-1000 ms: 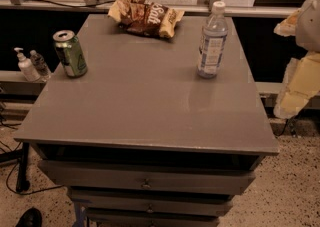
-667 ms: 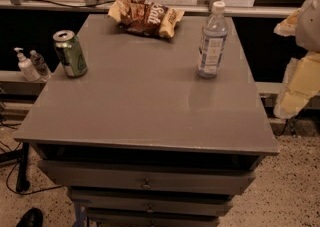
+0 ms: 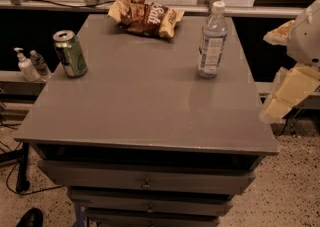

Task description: Knock blue plastic bottle over

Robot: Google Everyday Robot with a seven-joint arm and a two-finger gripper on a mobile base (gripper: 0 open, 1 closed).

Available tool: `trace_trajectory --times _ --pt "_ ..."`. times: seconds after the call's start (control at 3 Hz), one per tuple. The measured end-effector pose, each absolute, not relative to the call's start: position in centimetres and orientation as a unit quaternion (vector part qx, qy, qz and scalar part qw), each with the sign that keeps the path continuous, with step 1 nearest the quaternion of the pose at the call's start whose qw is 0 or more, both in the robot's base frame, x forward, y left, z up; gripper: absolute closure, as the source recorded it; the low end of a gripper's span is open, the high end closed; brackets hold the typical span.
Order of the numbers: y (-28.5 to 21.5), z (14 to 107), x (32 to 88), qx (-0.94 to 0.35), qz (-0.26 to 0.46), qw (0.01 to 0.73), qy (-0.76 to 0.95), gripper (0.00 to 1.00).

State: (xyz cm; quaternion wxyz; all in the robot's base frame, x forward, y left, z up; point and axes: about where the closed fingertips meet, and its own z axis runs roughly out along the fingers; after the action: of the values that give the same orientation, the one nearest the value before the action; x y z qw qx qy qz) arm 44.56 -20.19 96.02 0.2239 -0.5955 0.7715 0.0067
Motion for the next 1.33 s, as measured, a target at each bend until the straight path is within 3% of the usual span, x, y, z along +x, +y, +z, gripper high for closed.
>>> trace_trajectory --times 1.33 --pt "-22.3 90.6 56.3 -0.529 -0.018 0.307 0.791 0.00"
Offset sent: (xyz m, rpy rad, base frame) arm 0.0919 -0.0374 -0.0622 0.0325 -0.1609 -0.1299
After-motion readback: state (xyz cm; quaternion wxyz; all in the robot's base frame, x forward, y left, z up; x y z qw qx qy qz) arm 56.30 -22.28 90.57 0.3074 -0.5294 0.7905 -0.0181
